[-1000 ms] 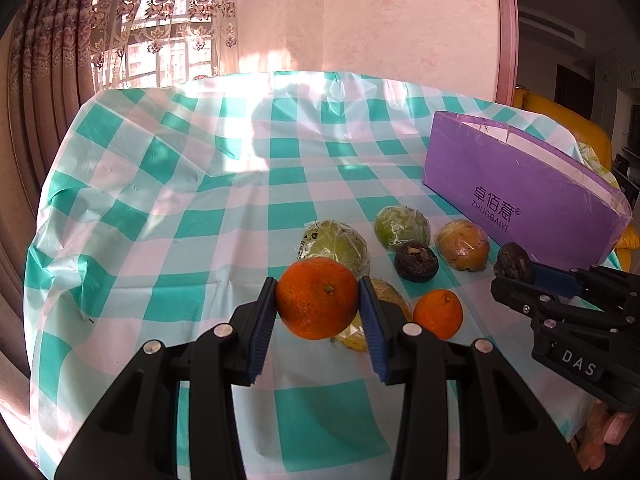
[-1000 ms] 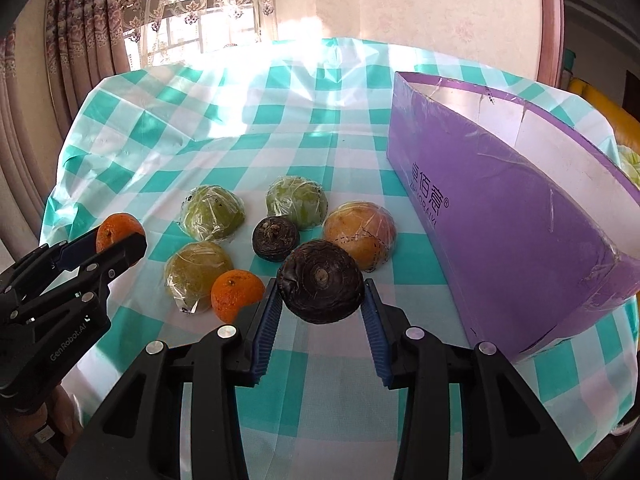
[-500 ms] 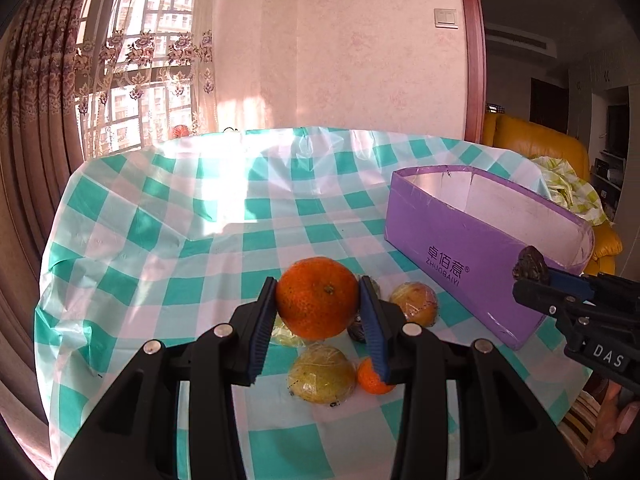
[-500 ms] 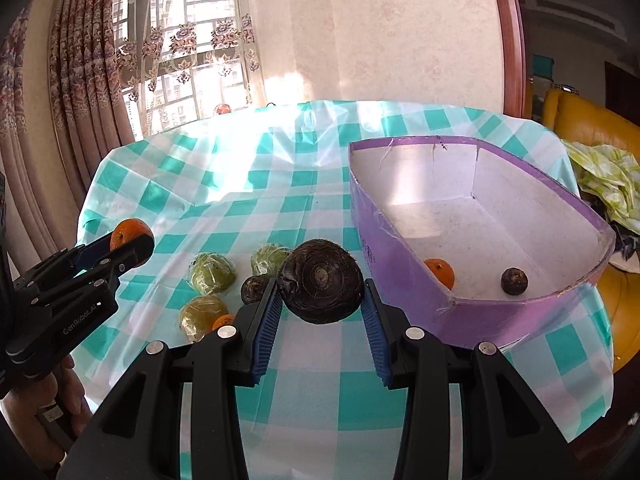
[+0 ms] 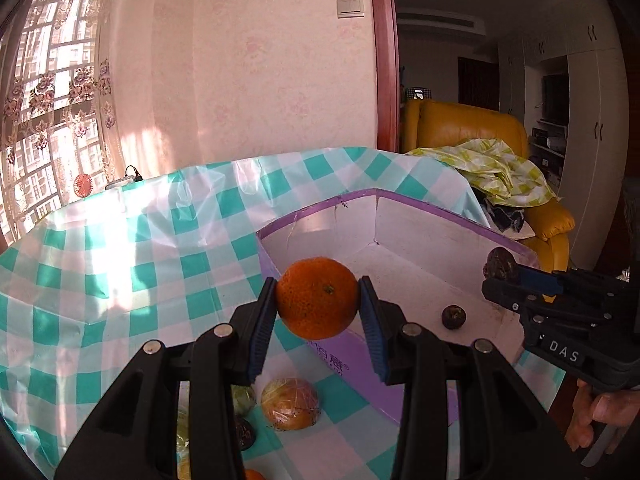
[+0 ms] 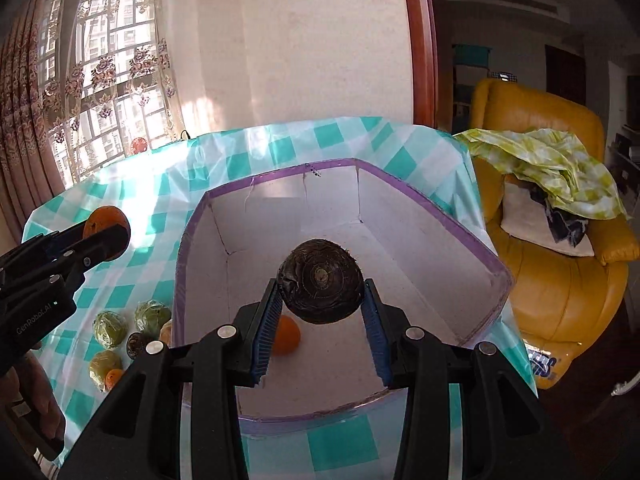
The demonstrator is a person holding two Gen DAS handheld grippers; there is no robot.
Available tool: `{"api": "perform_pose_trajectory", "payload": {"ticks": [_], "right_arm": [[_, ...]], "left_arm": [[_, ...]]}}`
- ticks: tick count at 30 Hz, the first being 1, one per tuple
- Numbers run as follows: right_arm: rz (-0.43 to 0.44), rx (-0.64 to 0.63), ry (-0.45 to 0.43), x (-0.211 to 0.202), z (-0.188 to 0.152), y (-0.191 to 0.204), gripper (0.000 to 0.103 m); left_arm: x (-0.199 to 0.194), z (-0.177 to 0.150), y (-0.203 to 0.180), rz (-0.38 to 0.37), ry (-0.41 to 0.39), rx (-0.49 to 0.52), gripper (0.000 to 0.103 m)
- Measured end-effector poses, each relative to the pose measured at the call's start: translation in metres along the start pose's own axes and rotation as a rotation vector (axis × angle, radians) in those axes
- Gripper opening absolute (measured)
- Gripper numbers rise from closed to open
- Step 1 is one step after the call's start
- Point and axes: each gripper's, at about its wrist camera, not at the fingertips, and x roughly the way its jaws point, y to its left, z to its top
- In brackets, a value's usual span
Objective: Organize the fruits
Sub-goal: 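Carry the orange and dark item over the purple box with both tools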
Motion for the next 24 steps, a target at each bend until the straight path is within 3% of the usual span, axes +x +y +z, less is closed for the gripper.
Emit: {"api": "perform_pose_trajectory", "payload": {"ticks": [8, 17, 24], "right_arm": [[-0.013, -0.030, 0.117, 0.046, 0.021, -0.025, 0.040], [-0.055, -0.179, 0.285, 0.106, 0.031, -0.023, 0.040], [-0.127, -0.296, 0.476, 0.148, 0.033, -0.027, 0.040]], "left_arm": [[0.090, 0.034, -0.035, -0.111, 0.212, 0.104, 0.041], [0.171, 0.030, -0.051, -0.100, 0.466, 0.138, 0.042], [0.217, 0.014, -0.066, -0.076, 0.653, 0.266, 0.043]]}}
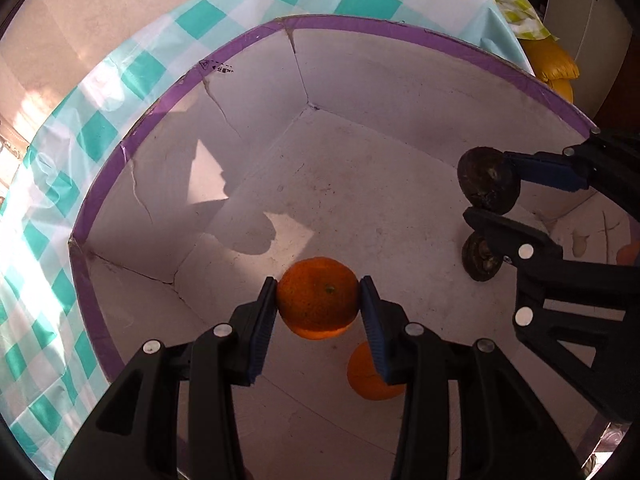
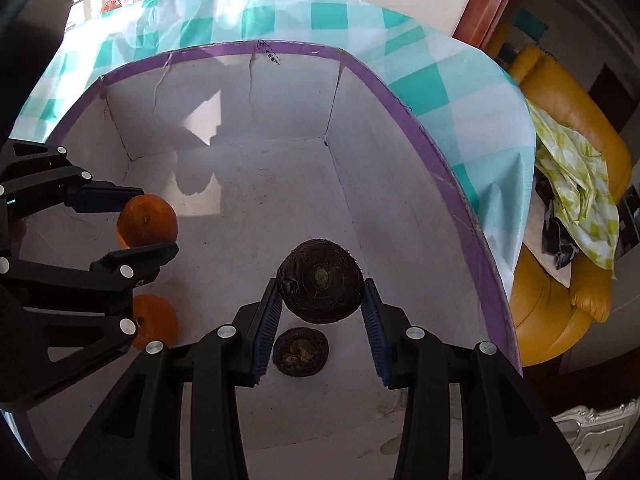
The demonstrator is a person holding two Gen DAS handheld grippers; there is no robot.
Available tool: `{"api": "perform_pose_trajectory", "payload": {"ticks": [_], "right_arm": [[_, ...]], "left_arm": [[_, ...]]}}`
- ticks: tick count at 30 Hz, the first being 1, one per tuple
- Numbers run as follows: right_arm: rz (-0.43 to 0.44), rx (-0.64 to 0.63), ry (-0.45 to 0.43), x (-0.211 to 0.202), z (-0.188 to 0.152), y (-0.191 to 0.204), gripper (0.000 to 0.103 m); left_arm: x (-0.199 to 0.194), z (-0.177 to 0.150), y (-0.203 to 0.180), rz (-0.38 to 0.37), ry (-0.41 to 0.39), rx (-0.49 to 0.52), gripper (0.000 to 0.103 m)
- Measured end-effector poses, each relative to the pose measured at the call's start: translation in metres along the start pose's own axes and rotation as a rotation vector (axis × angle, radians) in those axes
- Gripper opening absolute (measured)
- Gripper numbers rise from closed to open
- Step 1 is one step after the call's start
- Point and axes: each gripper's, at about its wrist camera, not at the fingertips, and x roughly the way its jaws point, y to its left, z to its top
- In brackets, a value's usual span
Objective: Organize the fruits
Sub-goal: 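Carry the orange and dark item over the purple box with both tools, then open both tools to drop the orange and dark item into the box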
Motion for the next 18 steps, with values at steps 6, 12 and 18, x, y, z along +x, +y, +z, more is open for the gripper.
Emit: {"api": "perform_pose_trajectory", "payload": {"ticks": [6, 12, 18], "right_arm": [[0.027, -0.004, 0.177, 0.025, 0.004, -0.013, 0.040], [-0.037, -0.040, 0.273, 0.036, 0.007, -0.007, 0.040], [-0.046, -0.016, 0.308, 0.037, 0.010, -0.008, 0.040]], "left_arm": [[0.014, 0.004, 0.012, -0.024, 0.044, -0.043, 0.041], [0.021, -0.002, 0.018, -0.064, 0.085, -0.074, 0.033], [0.020, -0.005, 0.029, -0.108, 0.091, -0.087, 0.033]]}}
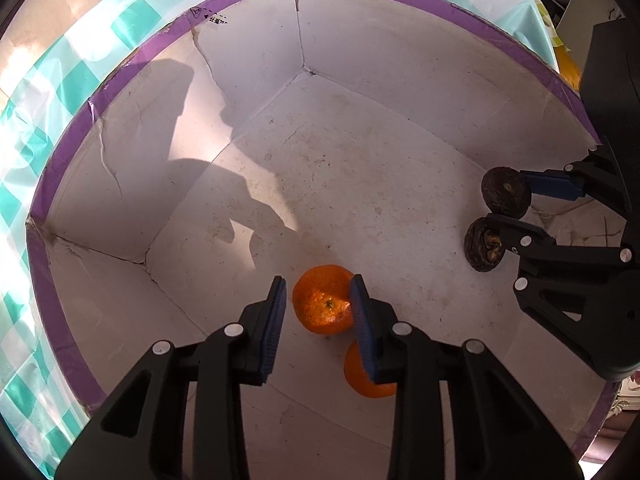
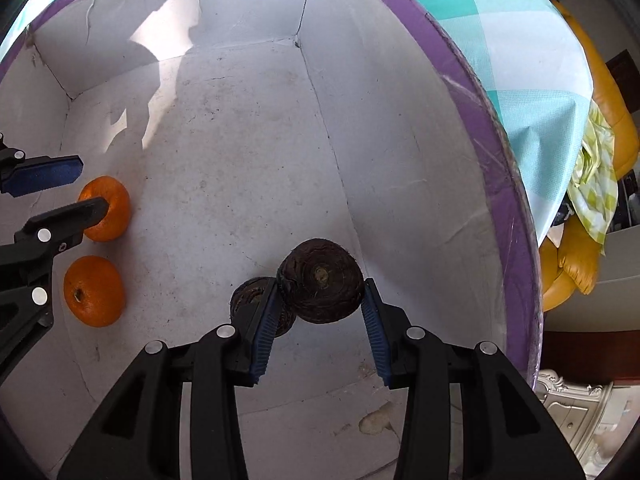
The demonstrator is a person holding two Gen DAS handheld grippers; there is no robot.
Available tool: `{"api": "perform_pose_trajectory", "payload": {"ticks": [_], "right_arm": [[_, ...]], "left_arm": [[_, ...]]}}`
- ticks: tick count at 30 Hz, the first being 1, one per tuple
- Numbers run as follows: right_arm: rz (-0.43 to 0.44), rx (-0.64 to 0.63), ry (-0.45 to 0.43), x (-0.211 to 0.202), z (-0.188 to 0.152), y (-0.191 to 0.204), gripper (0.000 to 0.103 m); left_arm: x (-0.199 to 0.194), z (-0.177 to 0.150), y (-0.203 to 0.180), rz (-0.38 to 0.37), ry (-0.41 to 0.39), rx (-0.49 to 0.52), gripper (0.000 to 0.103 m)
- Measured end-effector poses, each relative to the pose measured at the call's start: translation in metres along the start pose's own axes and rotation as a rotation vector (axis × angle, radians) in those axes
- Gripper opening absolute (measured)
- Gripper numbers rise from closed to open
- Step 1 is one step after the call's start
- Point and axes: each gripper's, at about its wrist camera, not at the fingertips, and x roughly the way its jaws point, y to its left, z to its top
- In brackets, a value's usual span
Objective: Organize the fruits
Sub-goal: 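Open both tools to drop the orange and dark item into the box, then withdraw both tools from the box back toward the fruits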
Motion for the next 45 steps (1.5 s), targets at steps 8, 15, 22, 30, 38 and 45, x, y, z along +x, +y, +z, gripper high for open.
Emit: {"api": "perform_pose_trajectory", "payload": {"ticks": [8, 15, 22, 30, 38, 45], "right_arm": [[-0.006, 0.017, 0.002, -0.007, 0.001, -0.002, 0.044], [0.084, 0.088, -0.111, -0.033, -0.016, -0.015, 0.067], [0.004, 0.151, -0.428, -0.105, -0.045, -0.017, 0.095], [-0.154, 0.272, -0.655, -0.178, -0.078, 0.007, 0.098], [0.004, 0.181, -1.048, -0.225, -0.183, 0.099, 0.098], [0.211, 0.080, -1.039, -0.183, -0.211, 0.177, 0.098]], "left_arm": [[-0.014, -0.001, 0.009, -0.033, -0.034, -0.008, 0.059], [-0.055, -0.019, 0.002, -0.003, -0.225, 0.033, 0.095], [-0.134, -0.036, 0.000, 0.156, -0.473, -0.019, 0.101], [-0.227, -0.100, 0.016, 0.453, -0.673, -0.149, 0.101], [-0.282, -0.224, 0.007, 0.727, -0.975, -0.266, 0.101], [-0.263, -0.338, 0.030, 0.608, -1.109, -0.493, 0.101]]}}
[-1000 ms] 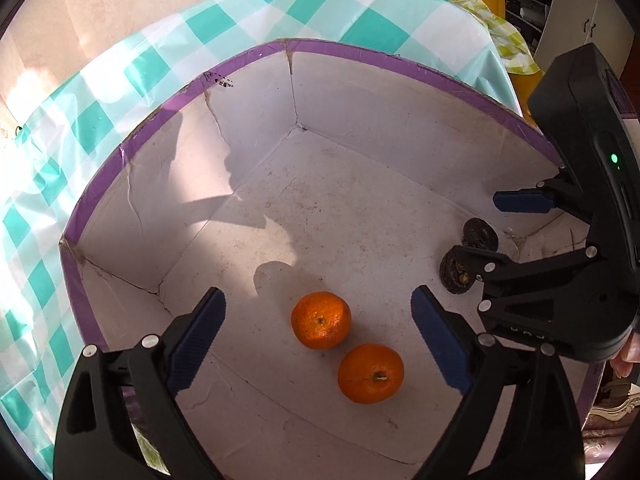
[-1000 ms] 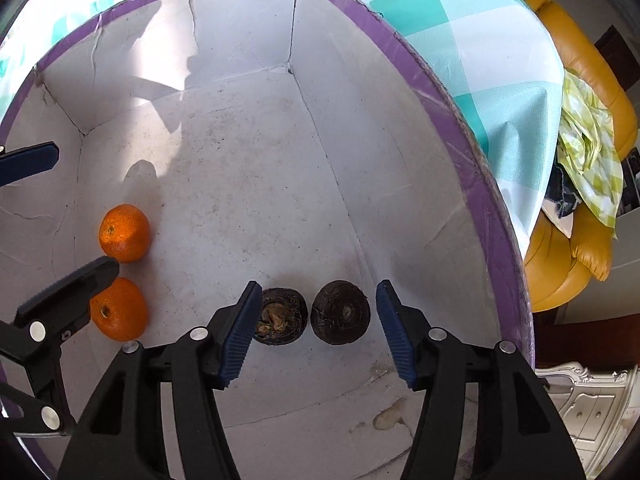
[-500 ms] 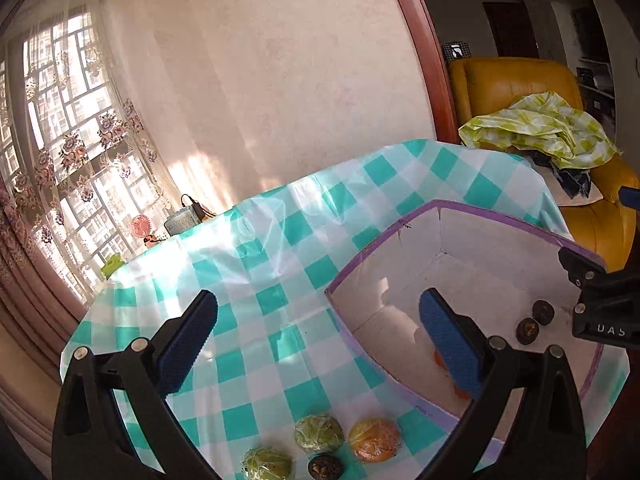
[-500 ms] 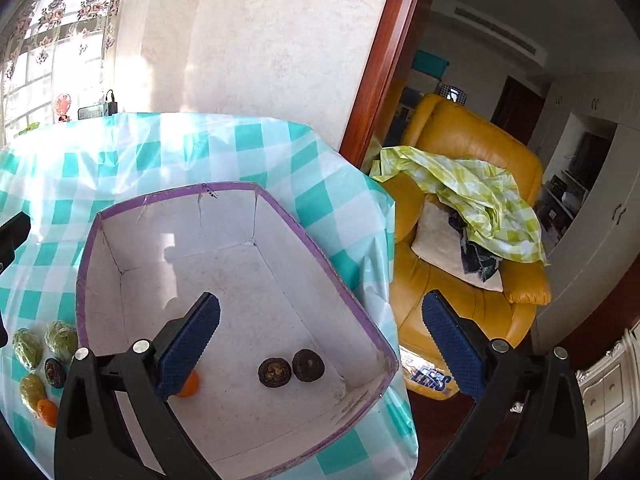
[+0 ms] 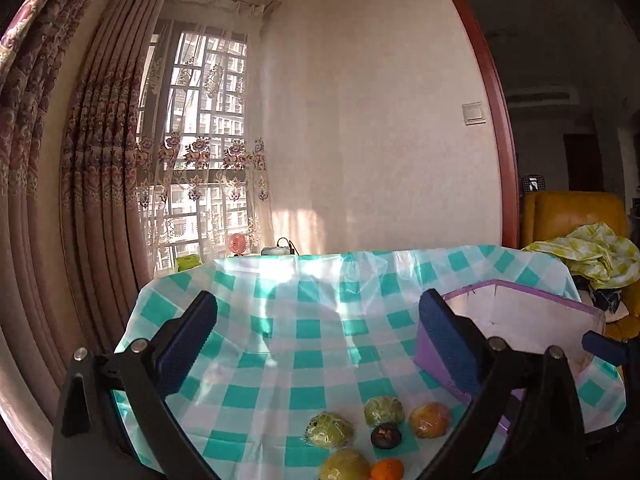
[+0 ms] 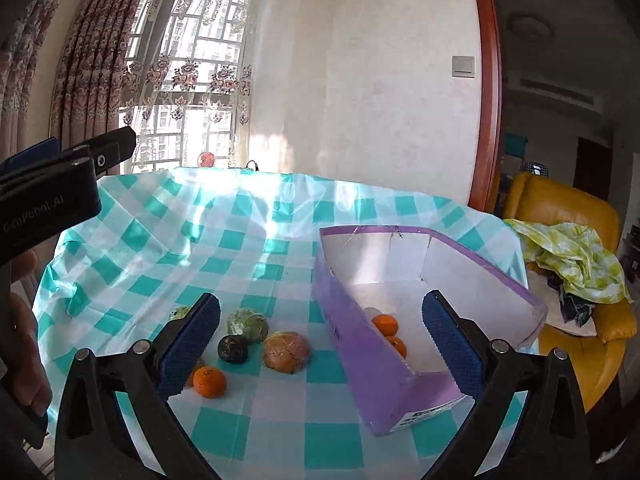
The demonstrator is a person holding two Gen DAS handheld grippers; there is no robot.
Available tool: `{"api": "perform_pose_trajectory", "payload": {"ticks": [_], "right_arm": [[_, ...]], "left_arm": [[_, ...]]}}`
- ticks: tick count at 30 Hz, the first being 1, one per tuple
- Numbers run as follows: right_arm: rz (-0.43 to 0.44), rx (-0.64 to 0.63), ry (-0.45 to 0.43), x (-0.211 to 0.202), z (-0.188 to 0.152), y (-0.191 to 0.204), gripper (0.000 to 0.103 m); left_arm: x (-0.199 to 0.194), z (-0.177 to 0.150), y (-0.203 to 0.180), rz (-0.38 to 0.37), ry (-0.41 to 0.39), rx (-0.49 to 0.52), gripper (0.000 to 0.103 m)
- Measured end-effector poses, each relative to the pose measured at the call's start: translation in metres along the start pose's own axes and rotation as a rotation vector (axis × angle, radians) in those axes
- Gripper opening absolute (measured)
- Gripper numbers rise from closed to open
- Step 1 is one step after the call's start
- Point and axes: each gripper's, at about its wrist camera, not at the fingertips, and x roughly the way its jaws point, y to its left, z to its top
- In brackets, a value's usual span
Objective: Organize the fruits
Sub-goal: 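Withdraw both tools from the box back toward the fruits, then grasp the large yellow-green wrapped fruit with the left tool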
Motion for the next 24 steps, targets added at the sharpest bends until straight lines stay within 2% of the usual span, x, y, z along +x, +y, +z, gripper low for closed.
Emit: {"api": "perform_pose_trajectory", "payload": {"ticks": [1, 4, 8, 9, 11, 13, 14, 17, 20, 24], "right_arm": [[0.029, 0.007, 0.014, 0.004, -0.008, 0.008, 0.098], [0.062, -0.055, 0.045, 0.016, -0.031, 0.032, 0.098], [0.079, -0.093, 0.085, 0.024, -0.055, 0.047, 0.098], [0.079, -0.094, 0.088, 0.025, -0.057, 0.048, 0.098], [0.088, -0.088, 0.108, 0.028, -0.064, 0.048, 0.098], [0.097, -0.074, 0.121, 0.030, -0.068, 0.046, 0.098], [0.096, -0.068, 0.123, 0.031, -0.069, 0.045, 0.098], [0.106, -0.063, 0.119, 0.030, -0.069, 0.043, 0.098], [0.116, -0.047, 0.111, 0.029, -0.069, 0.039, 0.098], [0.125, -0.005, 0.113, 0.031, -0.070, 0.032, 0.098]], "left_arm": [[0.002, -0.010, 0.011, 0.000, 0.021, -0.035, 0.101], [0.027, -0.045, 0.044, -0.023, 0.161, -0.145, 0.101], [0.068, -0.098, 0.068, -0.094, 0.382, -0.285, 0.101], [0.076, -0.110, 0.068, -0.084, 0.441, -0.290, 0.096], [0.089, -0.132, 0.066, -0.075, 0.546, -0.284, 0.084], [0.099, -0.147, 0.060, -0.102, 0.621, -0.272, 0.081], [0.101, -0.149, 0.057, -0.113, 0.629, -0.260, 0.076], [0.103, -0.151, 0.035, -0.164, 0.659, -0.160, 0.075], [0.104, -0.156, 0.014, -0.177, 0.685, -0.055, 0.075], [0.111, -0.165, 0.004, -0.201, 0.744, -0.018, 0.070]]}}
